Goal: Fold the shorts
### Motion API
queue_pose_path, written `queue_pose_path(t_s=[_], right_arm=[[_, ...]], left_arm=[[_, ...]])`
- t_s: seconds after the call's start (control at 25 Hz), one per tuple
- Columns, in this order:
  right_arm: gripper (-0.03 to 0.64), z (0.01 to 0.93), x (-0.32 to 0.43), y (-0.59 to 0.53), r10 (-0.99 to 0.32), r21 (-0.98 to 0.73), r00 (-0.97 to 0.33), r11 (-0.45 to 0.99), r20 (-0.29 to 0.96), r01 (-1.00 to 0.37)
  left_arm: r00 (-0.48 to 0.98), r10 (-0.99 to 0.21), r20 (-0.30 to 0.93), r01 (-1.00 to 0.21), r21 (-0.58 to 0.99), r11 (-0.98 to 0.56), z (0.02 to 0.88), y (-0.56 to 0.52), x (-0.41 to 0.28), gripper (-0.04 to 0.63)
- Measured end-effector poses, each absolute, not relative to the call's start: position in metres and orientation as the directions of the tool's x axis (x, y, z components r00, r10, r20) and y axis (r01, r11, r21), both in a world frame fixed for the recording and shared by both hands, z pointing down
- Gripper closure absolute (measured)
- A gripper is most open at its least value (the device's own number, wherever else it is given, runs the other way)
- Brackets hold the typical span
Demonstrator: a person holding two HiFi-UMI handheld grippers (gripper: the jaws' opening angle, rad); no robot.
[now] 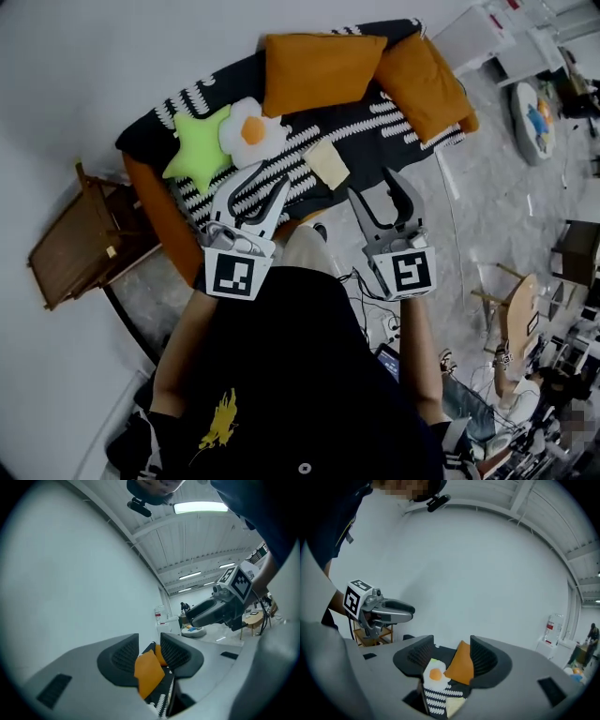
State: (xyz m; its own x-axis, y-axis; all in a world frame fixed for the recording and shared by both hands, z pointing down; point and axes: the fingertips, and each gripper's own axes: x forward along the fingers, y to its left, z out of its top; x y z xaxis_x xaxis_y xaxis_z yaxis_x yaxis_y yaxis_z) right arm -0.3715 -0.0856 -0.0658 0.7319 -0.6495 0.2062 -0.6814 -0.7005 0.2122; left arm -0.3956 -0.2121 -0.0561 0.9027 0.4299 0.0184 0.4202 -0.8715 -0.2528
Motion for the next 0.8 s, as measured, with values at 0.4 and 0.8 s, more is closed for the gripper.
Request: queue_pose_path(t_s=[0.4,0.8], right_arm=[[0.6,-0.093,-0.396,-0.102,-0.658,0.215,0.733,-0.701,0.17,-0.68],[0.6,-0.109,-0.394,-0.137,-0.708,0.248,0.692,-0.651,0.145,-0.718]], left_arm=[[0.893,0.449,0.029,0.446,-0.18,-0.876,-0.052,-0.249,-0.444,0.581],[0.883,0.466,-0.064,0.468,0.03,-0.883,-0.084,-0.237,-0.434,0.583]])
